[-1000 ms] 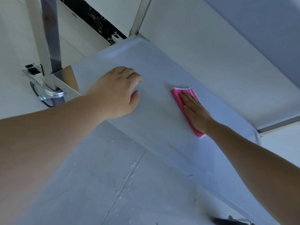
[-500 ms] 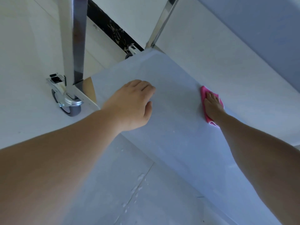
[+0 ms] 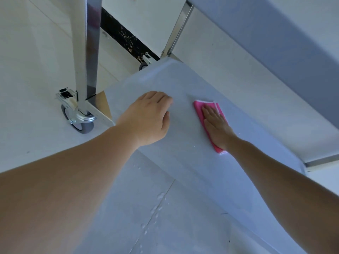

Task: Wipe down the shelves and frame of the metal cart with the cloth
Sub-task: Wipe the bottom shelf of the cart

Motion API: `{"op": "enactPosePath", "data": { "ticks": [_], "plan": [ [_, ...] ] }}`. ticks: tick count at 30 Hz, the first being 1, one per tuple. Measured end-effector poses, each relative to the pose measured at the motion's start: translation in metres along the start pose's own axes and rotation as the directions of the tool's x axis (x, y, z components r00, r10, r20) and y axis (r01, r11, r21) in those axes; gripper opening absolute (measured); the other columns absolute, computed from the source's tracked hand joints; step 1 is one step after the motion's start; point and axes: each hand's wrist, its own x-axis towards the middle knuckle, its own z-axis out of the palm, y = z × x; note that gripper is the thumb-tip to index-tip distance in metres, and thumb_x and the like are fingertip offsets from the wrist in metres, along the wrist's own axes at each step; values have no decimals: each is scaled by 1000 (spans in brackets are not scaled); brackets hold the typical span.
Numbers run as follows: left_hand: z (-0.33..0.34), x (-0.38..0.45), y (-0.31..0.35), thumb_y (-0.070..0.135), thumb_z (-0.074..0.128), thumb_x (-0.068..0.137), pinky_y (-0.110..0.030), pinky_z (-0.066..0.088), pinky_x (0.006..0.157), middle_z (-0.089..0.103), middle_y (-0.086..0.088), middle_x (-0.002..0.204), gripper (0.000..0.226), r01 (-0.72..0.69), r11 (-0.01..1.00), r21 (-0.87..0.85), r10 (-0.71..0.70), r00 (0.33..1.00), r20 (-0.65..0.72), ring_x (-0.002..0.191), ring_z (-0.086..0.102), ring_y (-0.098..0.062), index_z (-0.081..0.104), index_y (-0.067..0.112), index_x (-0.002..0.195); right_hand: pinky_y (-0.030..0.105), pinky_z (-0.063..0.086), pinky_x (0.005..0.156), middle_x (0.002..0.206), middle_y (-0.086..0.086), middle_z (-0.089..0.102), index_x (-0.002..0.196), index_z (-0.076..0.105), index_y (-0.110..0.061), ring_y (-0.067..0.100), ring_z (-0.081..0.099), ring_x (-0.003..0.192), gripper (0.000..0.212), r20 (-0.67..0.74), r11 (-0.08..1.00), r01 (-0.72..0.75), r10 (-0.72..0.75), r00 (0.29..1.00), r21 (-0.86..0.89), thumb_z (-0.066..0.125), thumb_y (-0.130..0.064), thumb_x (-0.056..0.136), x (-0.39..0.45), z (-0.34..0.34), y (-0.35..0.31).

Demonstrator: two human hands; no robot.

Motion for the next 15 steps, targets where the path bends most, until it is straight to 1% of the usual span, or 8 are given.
{"op": "enactPosePath", "data": {
  "ticks": [2,4,6,8,11,15],
  "plan": [
    [-1,-1,1,12,43,87,-37,38,97,59,-12,113,29,-4,1000,-11,4,1000,-8,109,50,-31,54,3,113,20,-12,112,154,-7,-2,147,7,-21,5,-8,140,53,10,996,88,-88,996,13,16,-36,97,-24,-2,-27],
    [-2,-1,2,13,41,87,-39,41,94,60,-13,111,30,-15,1000,-16,14,1000,-20,106,52,-33,55,2,111,17,-16,110,149,-14,-7,144,-1,-27,1,-12,137,55,34,988,154,-155,987,22,11,-40,92,-48,-5,-54],
    [-3,-2,3,14,38,86,-41,42,93,60,-14,110,32,-23,1000,-17,22,999,-27,105,52,-34,55,0,110,18,-16,110,147,-14,-10,139,-6,-30,4,-14,139,52,68,977,211,-214,975,39,11,-40,92,-71,-7,-77],
    [-4,-1,2,13,39,87,-41,42,92,59,-15,111,31,-25,1000,-16,25,1000,-12,106,52,-34,55,0,111,24,-14,114,151,-11,-10,139,-7,-30,8,-15,142,51,89,964,258,-263,961,55,12,-39,93,-90,-6,-95],
    [-6,0,2,12,43,88,-40,41,92,58,-14,114,29,-32,999,-8,33,999,22,107,51,-31,54,1,112,29,-11,116,155,-8,-10,141,-9,-31,7,-16,142,51,106,958,275,-282,953,75,10,-39,94,-103,-5,-106],
    [-22,-1,-2,15,47,88,-39,43,86,60,-11,114,29,-62,998,29,61,997,46,106,53,-31,57,4,112,29,-10,116,155,-7,-8,139,-10,-30,7,-15,142,52,108,962,263,-270,957,72,10,-40,93,-102,-6,-106]
  ]
}}
